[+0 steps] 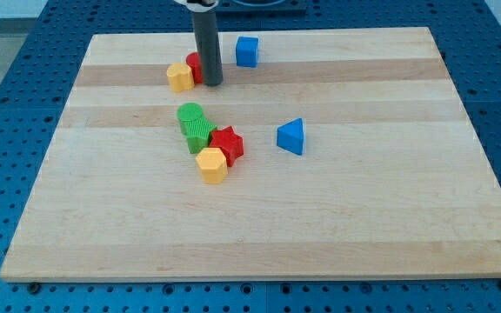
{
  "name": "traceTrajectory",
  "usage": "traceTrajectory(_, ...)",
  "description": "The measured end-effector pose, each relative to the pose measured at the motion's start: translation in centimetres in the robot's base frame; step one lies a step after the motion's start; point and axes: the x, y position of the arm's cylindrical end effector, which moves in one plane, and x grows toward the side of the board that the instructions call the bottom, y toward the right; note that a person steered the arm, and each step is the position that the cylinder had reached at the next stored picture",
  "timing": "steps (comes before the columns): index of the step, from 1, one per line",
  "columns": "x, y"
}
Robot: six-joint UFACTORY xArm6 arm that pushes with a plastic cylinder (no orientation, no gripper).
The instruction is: Move red circle and yellow heart diagonally below
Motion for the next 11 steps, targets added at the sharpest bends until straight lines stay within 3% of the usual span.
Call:
traceTrajectory(2, -2.8, 4.0)
traceTrajectory(4, -5.3, 0.7)
traceTrajectory(7, 0.6, -1.5)
traceTrajectory(9, 0.8, -4.8)
traceTrajectory(11, 2.0, -0.6)
